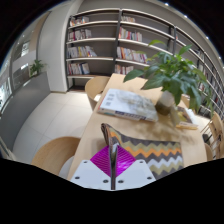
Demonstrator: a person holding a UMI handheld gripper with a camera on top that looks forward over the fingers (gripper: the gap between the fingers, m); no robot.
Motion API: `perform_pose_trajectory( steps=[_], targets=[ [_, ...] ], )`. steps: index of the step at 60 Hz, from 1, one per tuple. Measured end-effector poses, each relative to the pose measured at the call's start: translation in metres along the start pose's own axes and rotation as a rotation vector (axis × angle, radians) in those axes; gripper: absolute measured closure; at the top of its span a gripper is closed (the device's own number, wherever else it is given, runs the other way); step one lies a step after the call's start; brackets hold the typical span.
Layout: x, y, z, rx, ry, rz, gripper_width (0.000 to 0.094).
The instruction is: Fold towel
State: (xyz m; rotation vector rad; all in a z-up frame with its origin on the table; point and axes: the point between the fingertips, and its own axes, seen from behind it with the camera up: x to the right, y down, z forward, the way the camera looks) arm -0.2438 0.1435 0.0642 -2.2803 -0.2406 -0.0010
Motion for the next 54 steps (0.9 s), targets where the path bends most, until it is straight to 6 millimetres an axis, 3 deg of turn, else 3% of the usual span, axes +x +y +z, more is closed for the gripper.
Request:
perform_pose_trajectory(
  steps=[6,11,14,18,20,22,25,28,34,40,48,54],
  targets=[
    [0.067,-0.037,-0.042,0.077,0.047,0.031,0.0902],
    [0.131,-0.043,-0.062,0.108,0.097,0.055,0.0902],
    [0.167,-0.038,-0.065,0.11,0.121,0.074,0.0901],
    [0.204,-0.015,-0.057,0.09,0.126,0.107,0.0884],
    [0.217,-0.001,-0.051,0.078,0.122,0.117,0.0827],
    [0.231,0.011,-0.041,0.051,0.112,0.13,0.0693],
    [0.239,0.039,-0.027,0.007,0.085,0.135,0.0517],
    [0.239,0.054,-0.02,-0.005,0.045,0.12,0.0409],
    [0.25,0.053,-0.038,0.004,0.019,0.074,0.03],
    [0.259,0.036,-0.079,0.052,0.036,0.061,0.0253],
    [0.264,-0.006,-0.154,0.157,0.013,0.068,0.0216],
    [0.268,-0.023,-0.205,0.206,0.024,0.051,0.0164]
  ],
)
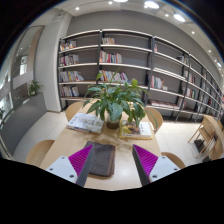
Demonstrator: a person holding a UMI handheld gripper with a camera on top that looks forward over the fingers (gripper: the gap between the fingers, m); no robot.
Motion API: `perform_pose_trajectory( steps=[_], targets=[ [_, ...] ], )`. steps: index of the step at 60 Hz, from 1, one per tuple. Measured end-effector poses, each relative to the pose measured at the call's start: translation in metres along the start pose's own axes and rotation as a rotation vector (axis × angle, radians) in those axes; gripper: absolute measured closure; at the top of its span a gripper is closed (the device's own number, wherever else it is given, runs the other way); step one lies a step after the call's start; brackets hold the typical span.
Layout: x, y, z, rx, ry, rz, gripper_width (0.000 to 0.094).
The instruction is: Fold towel
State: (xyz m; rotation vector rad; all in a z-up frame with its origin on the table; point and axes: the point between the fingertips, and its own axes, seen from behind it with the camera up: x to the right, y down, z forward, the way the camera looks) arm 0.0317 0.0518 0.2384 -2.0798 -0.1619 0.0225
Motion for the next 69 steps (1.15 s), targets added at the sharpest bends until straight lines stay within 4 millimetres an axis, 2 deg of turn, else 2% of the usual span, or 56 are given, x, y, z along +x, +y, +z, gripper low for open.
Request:
perform_pose_trajectory(
  steps=[6,11,12,16,29,41,50,69],
  targets=[
    [0.005,-0.015,-0.043,0.05,0.014,0.004,0.0133],
    [0.003,-0.014,-0.069,0.074,0.017,0.02,0.0129],
    [0.001,-0.01,-0.077,0.078,0.02,0.023,0.013],
    [0.0,-0.005,-0.088,0.084,0.021,0.044,0.0131],
    [-0.004,0.038,-0.129,0.03,0.063,0.036,0.0131],
    [-0.007,0.058,-0.151,0.005,0.086,0.042,0.0128],
    [-0.006,0.061,-0.161,0.0,0.096,0.047,0.0128],
    [-0.018,0.065,-0.169,0.01,0.076,0.074,0.0126]
  ],
)
